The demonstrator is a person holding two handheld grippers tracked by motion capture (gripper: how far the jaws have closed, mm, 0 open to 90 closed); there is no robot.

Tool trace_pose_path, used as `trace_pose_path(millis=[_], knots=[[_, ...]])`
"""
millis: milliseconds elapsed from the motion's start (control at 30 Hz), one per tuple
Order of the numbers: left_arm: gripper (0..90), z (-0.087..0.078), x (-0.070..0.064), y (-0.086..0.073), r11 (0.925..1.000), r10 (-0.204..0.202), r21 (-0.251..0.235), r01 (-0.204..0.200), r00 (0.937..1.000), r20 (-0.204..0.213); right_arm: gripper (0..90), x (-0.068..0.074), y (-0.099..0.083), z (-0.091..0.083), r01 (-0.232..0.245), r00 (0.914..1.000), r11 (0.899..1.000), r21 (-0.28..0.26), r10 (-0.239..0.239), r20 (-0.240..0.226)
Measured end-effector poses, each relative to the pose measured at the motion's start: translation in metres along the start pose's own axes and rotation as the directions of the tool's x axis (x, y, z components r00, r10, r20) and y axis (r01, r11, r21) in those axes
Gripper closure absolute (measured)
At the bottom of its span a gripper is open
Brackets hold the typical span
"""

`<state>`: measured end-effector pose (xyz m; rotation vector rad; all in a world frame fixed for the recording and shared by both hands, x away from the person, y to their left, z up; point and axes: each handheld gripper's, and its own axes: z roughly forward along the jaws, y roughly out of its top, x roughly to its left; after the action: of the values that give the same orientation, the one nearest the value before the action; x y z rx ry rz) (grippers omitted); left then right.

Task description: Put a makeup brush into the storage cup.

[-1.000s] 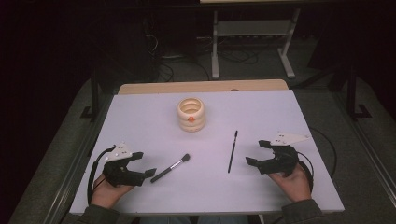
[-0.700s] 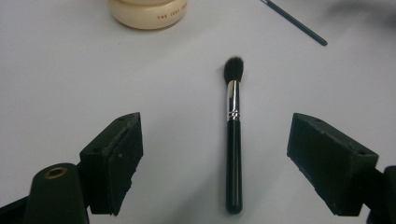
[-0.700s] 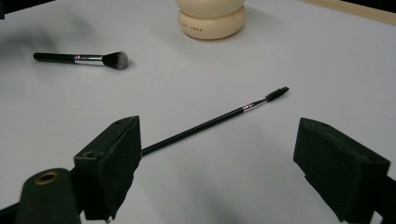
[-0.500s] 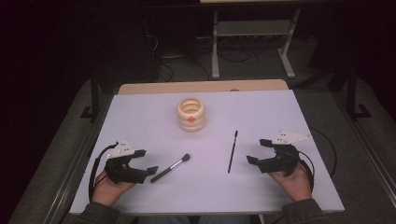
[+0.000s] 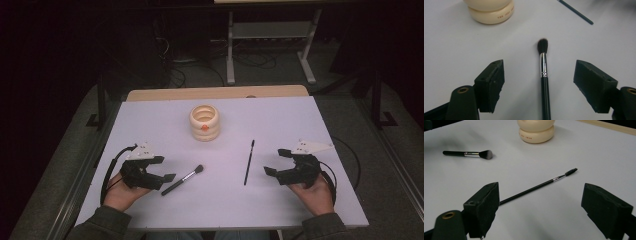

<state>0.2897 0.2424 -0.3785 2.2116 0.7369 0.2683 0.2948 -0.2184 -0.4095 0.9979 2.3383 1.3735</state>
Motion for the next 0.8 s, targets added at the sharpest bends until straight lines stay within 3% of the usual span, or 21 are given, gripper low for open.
trace_pose_path(millis=[267,433,800], knots=[[30.0,0.012,-0.001,0.017,0.9953,0.052,0.081,-0.053,0.9984,0.022,13.9,0.000,0.000,-0.001,0.000,1.0000,1.000,-0.001,0.000,-0.005],[33.4,0.020,0.000,0.019,0.9891,0.051,0.137,-0.056,0.9980,0.037,13.9,0.000,0.000,-0.001,-0.001,1.0000,1.000,-0.003,0.001,-0.008],[38.7,0.032,0.001,0.020,0.9780,0.060,0.197,-0.070,0.9968,0.053,14.0,0.000,0.000,-0.001,-0.002,1.0000,1.000,-0.003,0.002,-0.009]])
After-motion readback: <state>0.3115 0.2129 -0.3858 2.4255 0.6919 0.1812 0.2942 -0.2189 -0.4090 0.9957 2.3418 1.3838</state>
